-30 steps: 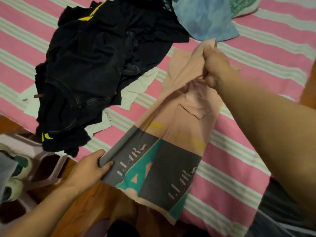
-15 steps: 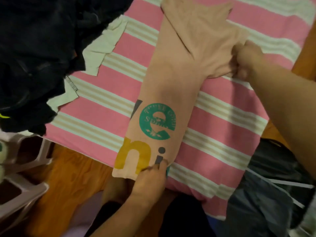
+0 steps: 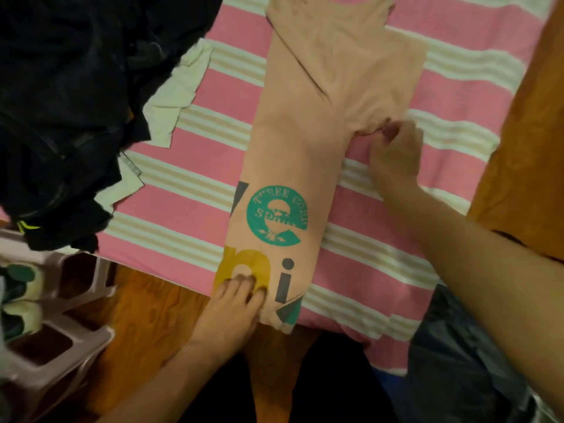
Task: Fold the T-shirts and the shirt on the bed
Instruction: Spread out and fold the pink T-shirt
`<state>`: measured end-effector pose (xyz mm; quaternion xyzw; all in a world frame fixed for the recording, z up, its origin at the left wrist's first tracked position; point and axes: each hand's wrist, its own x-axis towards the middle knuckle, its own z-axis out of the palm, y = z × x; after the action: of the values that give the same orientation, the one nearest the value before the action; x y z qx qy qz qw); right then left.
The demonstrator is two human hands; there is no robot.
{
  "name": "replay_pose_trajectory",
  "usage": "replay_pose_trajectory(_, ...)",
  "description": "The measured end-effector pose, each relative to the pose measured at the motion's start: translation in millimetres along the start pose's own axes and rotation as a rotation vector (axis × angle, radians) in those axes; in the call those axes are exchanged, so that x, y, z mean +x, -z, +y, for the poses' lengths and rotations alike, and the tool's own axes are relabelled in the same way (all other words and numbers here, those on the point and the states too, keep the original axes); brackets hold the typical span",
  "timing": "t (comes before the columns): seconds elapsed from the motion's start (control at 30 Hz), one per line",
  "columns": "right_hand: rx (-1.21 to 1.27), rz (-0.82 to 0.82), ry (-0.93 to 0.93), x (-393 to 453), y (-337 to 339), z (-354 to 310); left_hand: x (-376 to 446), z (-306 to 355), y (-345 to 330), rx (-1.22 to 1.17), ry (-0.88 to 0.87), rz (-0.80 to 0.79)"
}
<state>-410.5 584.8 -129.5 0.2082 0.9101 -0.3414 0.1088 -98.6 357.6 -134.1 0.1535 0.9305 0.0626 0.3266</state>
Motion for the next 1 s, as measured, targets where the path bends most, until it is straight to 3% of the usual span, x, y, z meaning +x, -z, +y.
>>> replay_pose_trajectory(0.1,-0.032,-0.173,0.038,-76.3,-20.0,42.2,-16.7,-42.6,-6.4,0.093,0.084,-0.001)
replay_pose_trajectory(0.17,-0.005,-0.246,-0.053,-114.7,-23.7,56.8,-23.4,-59.0,-6.3,0.092,0.104,-0.021)
replay_pose_trajectory(0.27,0.028,-0.419,-0.180,-161.9,-26.5,67.0,-27.9,-65.6,-7.0,0.096,0.002,-0.026)
replay_pose_trajectory(0.4,-0.073,-0.527,-0.206,-193.0,-36.9,74.9,-37.1,-65.7,-8.5,0.078,-0.098,-0.007)
replay_pose_trajectory(0.6,-0.061,-0.410,-0.204,-206.5,-43.7,63.7,-68.0,-64.5,-11.1,0.038,-0.012,0.046)
replay_pose_trajectory(0.83,-0.065,-0.376,-0.323,-228.0,-59.0,70.5,-68.6,-55.8,-18.0,0.051,0.068,0.005)
replay_pose_trajectory(1.0,-0.313,-0.390,-0.352,-251.8,-76.0,68.8,-54.9,-56.1,-16.5,0.142,-0.086,0.022)
